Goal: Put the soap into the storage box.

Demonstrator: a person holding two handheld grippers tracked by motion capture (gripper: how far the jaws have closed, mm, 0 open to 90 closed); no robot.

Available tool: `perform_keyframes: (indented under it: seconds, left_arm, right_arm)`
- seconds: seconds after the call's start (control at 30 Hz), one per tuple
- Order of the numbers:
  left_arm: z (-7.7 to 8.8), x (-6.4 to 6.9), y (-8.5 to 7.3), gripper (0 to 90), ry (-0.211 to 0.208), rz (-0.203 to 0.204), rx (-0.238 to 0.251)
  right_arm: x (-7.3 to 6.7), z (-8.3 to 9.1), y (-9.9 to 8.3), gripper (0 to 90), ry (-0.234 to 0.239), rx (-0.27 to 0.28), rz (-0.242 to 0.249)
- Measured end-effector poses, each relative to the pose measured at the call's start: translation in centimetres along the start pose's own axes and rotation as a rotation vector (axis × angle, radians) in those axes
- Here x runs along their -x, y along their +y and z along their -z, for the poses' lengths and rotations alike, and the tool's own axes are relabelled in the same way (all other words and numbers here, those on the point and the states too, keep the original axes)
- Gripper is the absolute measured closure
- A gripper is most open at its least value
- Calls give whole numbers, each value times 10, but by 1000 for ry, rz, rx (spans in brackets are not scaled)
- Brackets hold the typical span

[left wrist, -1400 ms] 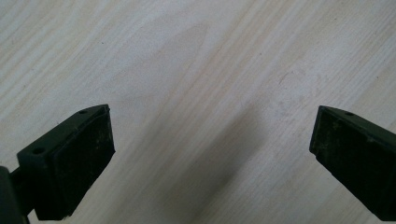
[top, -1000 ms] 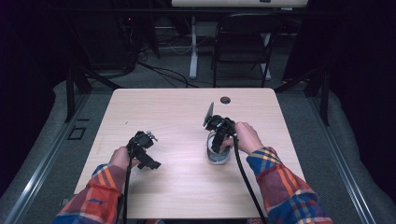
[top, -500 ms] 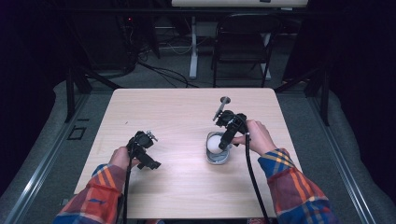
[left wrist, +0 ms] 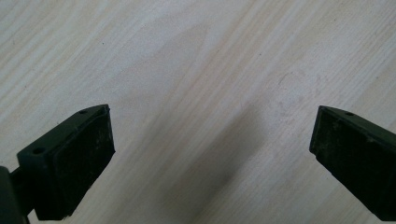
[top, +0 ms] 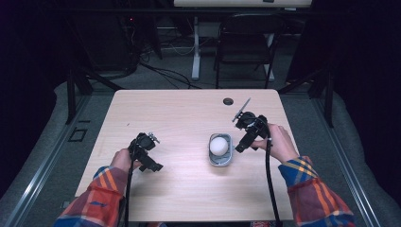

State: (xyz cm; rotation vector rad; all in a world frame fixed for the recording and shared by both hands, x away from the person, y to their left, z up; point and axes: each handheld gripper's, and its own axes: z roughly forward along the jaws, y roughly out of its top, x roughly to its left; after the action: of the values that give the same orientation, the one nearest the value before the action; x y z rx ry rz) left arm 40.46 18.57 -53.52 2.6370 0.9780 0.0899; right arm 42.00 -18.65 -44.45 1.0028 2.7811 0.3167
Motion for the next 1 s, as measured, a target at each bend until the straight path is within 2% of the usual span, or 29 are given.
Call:
perform_keyframes:
  seconds: [0.07, 0.1, 0.43, 0.5, 0.87, 0.9, 1.0]
  left_arm:
    - [0, 0, 0, 0, -1, 1, -1]
    - [0, 0, 0, 0, 1, 1, -1]
    - [0, 0, 0, 0, 2, 2, -4]
    - [0, 0, 0, 0, 3, 1, -2]
    - [0, 0, 0, 0, 3, 1, -2]
    - [0, 0, 0, 0, 3, 1, -2]
    - [0, 0, 0, 0, 2, 2, -4]
  right_arm:
    - [3, 2, -7, 0, -4, -7, -3]
    - [5, 2, -15, 0, -3, 2, -25]
    - [17, 1, -47, 0, -30, -37, -56]
    - [20, -1, -57, 0, -28, -37, -77]
    - [29, -7, -85, 0, -33, -51, -121]
    - [29, -10, -90, 0, -37, -36, -142]
    - [31, -11, -95, 0, -35, -47, -144]
